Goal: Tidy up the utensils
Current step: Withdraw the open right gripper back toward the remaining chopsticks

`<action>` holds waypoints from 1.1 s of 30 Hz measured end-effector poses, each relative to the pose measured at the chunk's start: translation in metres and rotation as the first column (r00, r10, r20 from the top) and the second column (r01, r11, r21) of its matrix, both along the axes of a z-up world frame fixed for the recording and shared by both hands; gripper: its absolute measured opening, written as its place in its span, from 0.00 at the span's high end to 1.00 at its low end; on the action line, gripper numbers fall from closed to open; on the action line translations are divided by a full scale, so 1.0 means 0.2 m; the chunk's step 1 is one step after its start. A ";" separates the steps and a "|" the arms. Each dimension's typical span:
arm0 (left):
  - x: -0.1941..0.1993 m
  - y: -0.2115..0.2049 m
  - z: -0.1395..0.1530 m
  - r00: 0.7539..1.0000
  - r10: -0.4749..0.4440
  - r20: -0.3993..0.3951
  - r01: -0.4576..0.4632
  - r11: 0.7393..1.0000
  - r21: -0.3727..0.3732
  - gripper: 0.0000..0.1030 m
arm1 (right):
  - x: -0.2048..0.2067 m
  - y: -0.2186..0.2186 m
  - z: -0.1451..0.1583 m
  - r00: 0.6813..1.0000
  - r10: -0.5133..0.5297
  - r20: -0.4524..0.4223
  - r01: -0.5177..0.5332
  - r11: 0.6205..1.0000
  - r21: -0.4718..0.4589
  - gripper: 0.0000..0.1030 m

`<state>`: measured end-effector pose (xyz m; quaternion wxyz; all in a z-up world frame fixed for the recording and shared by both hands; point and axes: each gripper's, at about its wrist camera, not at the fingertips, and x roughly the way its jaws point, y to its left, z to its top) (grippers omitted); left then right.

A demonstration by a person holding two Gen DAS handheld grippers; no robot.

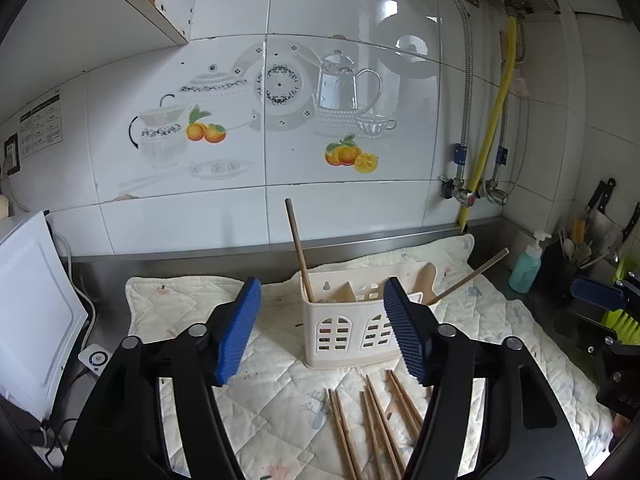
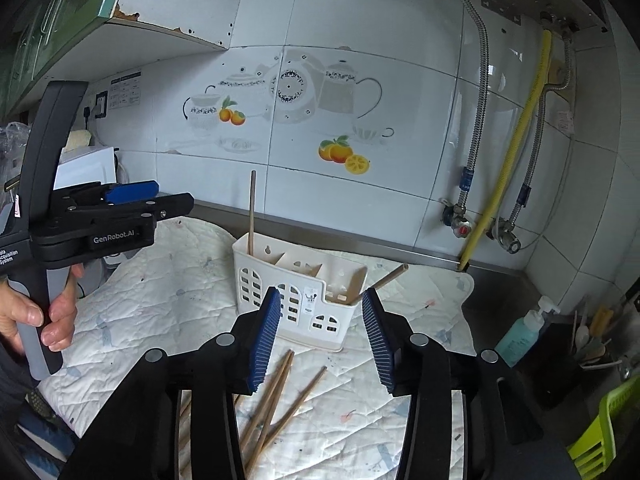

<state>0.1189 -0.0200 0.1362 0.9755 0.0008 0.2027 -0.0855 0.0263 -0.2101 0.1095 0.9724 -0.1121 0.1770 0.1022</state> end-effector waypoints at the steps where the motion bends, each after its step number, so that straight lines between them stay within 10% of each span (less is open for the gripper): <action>1: -0.03 0.01 0.00 1.000 0.000 0.005 0.000 1.000 0.002 0.34 | -0.02 0.00 -0.01 1.000 -0.003 -0.001 0.003 1.000 -0.003 0.57; 33: -0.48 0.12 -0.19 0.999 0.037 0.006 -0.037 0.999 -0.022 0.33 | -0.34 -0.13 -0.35 0.991 -0.109 -0.076 0.115 0.990 0.080 0.48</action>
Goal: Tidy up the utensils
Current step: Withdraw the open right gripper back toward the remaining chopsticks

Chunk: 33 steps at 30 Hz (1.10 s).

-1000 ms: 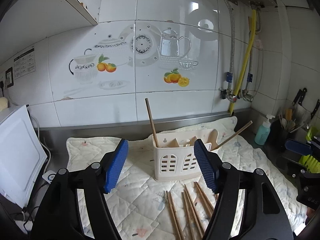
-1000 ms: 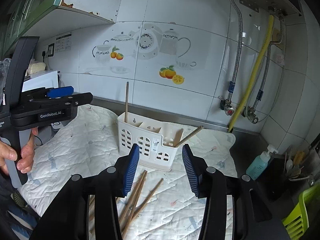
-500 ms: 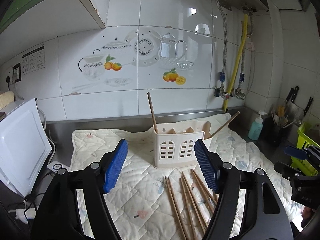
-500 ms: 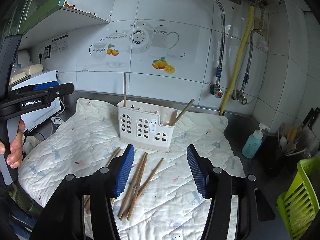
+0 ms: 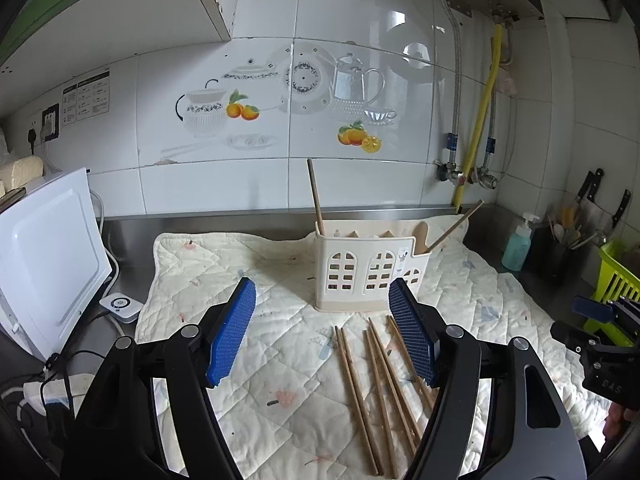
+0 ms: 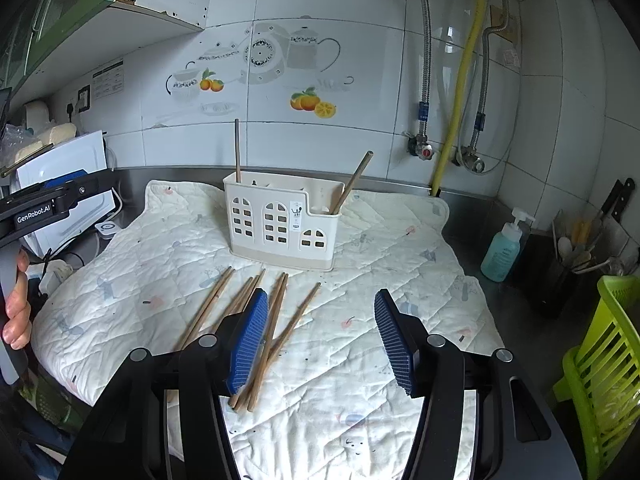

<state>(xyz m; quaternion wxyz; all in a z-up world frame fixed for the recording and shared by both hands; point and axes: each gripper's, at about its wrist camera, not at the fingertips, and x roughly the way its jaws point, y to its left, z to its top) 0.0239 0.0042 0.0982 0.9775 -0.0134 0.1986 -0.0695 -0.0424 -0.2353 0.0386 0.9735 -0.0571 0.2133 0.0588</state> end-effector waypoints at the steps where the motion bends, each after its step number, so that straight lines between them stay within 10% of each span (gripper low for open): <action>1: 0.00 0.00 -0.01 1.000 0.004 -0.002 -0.004 1.000 0.002 0.33 | 0.00 0.00 -0.01 1.000 0.001 -0.004 -0.001 1.000 -0.001 0.48; 22: -0.06 0.08 -0.24 0.995 -0.006 -0.103 0.007 1.000 0.009 0.34 | 0.05 0.01 -0.12 0.998 0.005 -0.064 -0.003 1.000 0.025 0.50; 33: -0.03 -0.02 -0.49 0.955 -0.052 -0.293 0.060 0.998 0.020 0.53 | 0.10 -0.03 -0.23 0.993 0.017 -0.119 -0.009 0.997 0.073 0.55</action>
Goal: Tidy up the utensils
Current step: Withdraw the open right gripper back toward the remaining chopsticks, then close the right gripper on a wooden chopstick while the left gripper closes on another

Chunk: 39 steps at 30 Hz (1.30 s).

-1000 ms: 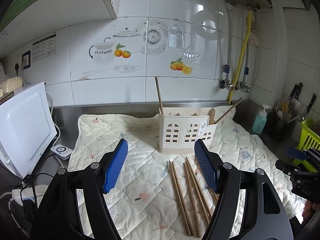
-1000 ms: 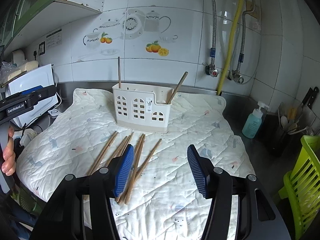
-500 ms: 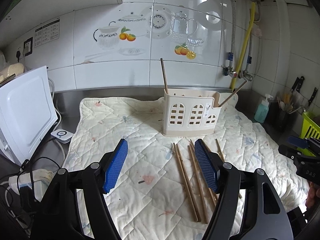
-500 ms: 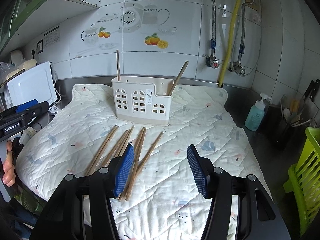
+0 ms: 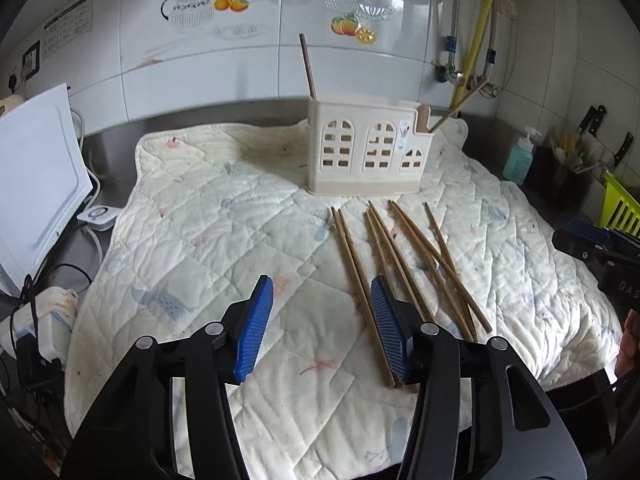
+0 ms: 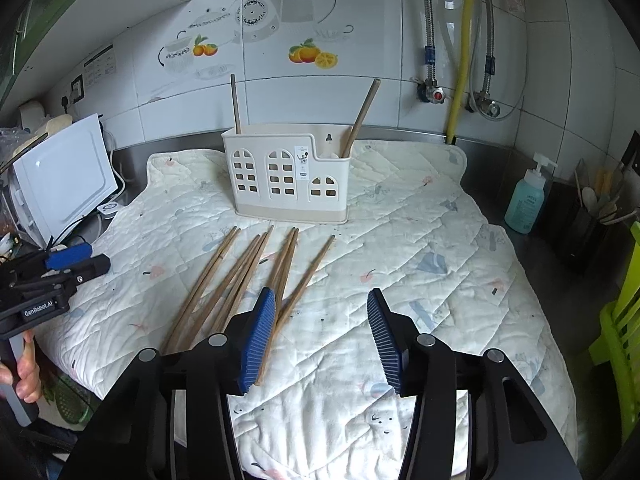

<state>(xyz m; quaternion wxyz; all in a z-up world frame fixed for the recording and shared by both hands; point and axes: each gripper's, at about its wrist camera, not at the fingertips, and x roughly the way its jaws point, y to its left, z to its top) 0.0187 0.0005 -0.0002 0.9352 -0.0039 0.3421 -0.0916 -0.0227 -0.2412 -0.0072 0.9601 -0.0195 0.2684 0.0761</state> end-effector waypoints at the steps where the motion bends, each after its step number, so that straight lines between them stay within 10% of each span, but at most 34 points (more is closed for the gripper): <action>1: 0.01 -0.02 -0.03 1.000 -0.008 -0.023 0.007 1.000 -0.004 0.54 | 0.00 -0.01 -0.01 1.000 0.000 -0.002 0.000 1.000 0.007 0.55; 12: 0.11 -0.15 -0.32 0.981 -0.003 -0.196 0.009 1.000 0.030 0.68 | 0.03 -0.03 -0.06 1.000 0.002 -0.029 -0.001 1.000 0.019 0.55; 39: 0.16 -0.23 -0.35 0.974 0.049 -0.222 -0.037 0.998 0.056 0.77 | 0.06 -0.06 -0.10 0.999 0.013 -0.050 -0.011 0.999 0.048 0.55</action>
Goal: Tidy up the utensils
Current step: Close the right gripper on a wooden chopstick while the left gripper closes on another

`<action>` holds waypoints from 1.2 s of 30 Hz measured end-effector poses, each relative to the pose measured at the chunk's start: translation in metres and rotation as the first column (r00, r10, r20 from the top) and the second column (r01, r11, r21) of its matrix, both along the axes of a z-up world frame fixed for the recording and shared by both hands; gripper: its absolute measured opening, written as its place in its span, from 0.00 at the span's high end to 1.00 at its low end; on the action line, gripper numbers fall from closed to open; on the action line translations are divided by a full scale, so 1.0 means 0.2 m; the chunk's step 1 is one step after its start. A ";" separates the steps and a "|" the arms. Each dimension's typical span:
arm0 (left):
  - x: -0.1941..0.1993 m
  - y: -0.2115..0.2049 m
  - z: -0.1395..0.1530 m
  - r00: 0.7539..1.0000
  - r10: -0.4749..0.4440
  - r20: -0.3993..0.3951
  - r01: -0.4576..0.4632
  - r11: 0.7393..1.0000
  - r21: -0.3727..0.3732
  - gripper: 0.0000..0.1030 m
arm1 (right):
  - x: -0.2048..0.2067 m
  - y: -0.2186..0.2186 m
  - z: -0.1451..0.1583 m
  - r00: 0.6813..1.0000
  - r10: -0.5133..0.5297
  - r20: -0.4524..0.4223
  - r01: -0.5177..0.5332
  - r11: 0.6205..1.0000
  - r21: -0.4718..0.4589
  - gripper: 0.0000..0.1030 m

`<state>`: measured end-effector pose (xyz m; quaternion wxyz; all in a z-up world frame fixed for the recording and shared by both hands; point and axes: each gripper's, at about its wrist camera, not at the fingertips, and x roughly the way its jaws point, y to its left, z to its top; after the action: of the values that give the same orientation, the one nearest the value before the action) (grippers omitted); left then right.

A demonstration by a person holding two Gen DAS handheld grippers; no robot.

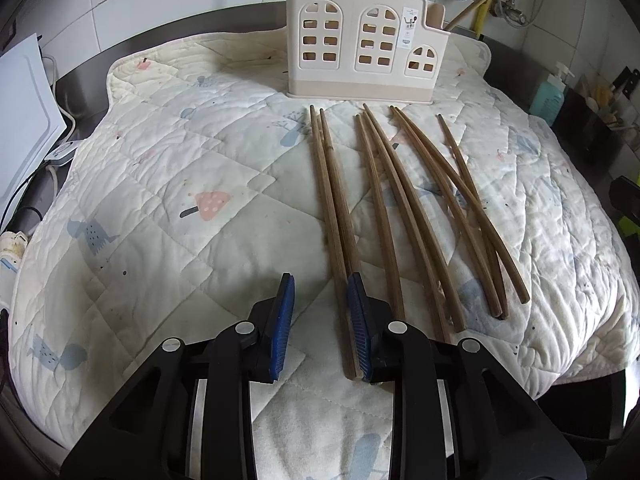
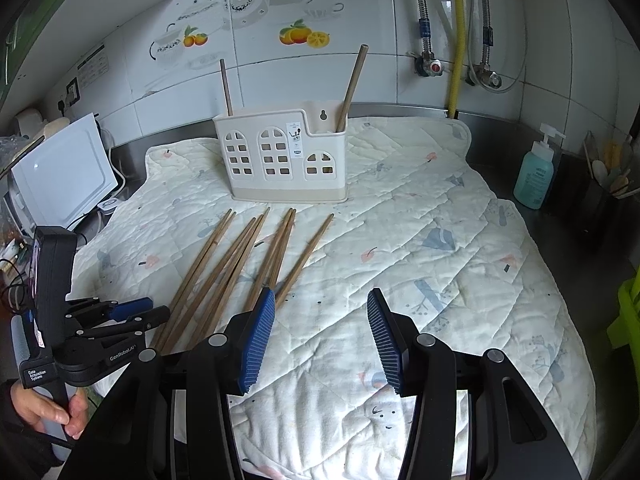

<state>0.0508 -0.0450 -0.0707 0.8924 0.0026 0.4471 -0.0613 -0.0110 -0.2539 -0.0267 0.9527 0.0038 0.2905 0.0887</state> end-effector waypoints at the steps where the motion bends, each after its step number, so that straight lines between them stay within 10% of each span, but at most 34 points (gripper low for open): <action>1: 0.00 -0.01 0.00 1.000 -0.006 0.001 0.006 1.000 -0.001 0.83 | 0.00 0.00 0.00 1.000 0.000 -0.001 0.000 1.000 0.001 0.55; 17: 0.04 -0.03 -0.04 1.000 0.023 0.007 -0.023 0.999 0.037 0.85 | 0.01 0.02 -0.08 0.998 0.026 -0.050 -0.025 1.000 0.019 0.55; 36: 0.04 0.06 -0.05 1.000 -0.009 0.021 0.010 0.999 -0.040 0.91 | 0.13 0.26 -0.31 0.980 0.115 -0.165 -0.103 0.991 0.081 0.86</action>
<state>0.0593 -0.0339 -0.0802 0.8965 -0.0125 0.4366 -0.0744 0.0152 -0.2022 -0.0879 0.9175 0.0298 0.3669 0.1507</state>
